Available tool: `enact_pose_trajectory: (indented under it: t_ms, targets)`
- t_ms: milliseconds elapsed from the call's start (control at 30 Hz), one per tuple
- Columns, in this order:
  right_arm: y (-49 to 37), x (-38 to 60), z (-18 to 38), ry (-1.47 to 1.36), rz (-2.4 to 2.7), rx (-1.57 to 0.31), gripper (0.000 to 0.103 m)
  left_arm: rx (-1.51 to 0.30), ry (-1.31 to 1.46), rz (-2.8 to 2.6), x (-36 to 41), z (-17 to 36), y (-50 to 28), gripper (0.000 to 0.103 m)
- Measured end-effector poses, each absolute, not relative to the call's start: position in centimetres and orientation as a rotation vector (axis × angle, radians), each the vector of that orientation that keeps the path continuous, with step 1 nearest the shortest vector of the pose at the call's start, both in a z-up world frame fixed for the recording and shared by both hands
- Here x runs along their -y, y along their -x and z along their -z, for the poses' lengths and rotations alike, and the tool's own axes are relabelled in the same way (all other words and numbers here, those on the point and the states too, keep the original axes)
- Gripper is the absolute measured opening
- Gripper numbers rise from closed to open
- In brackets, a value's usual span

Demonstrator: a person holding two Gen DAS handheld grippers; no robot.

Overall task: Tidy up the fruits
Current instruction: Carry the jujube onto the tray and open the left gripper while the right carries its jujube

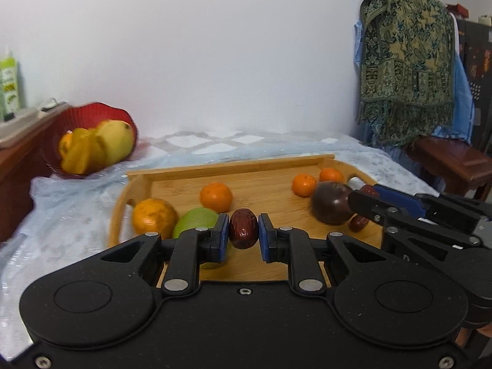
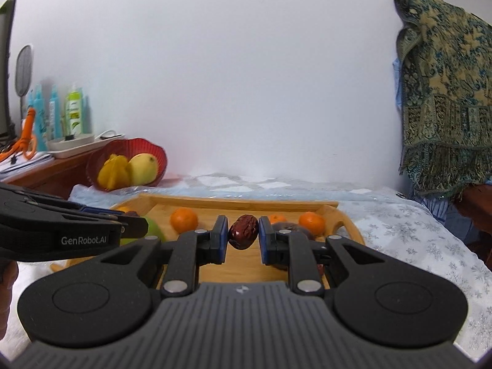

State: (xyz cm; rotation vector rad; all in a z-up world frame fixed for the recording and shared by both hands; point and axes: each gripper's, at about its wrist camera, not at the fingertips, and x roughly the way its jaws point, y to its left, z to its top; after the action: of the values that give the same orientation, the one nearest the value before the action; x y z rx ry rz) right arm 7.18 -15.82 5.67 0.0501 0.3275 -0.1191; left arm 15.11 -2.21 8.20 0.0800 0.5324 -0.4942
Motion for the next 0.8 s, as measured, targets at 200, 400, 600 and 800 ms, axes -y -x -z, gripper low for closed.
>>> enact_pose_trajectory:
  t_ms: [200, 400, 600, 800]
  targets:
    - [-8.8, 16.4, -4.8, -0.066, 0.129, -0.379, 0.025, -0.584, -0.089, 0.486, 3.3, -6.4, -16.4, 0.019]
    - [-10.4, 16.4, -3.7, -0.047, 0.110, -0.446, 0.025, -0.607, -0.109, 0.472, 3.8, -5.3, -17.1, 0.020]
    - [-11.3, 16.3, -3.1, -0.043, 0.104, -0.479, 0.026, -0.616, -0.118, 0.469, 4.3, -4.8, -17.6, 0.020]
    - [-11.8, 16.8, -2.5, -0.065, 0.119, -0.517, 0.026, -0.642, -0.125, 0.459, 4.7, -4.2, -17.9, 0.020]
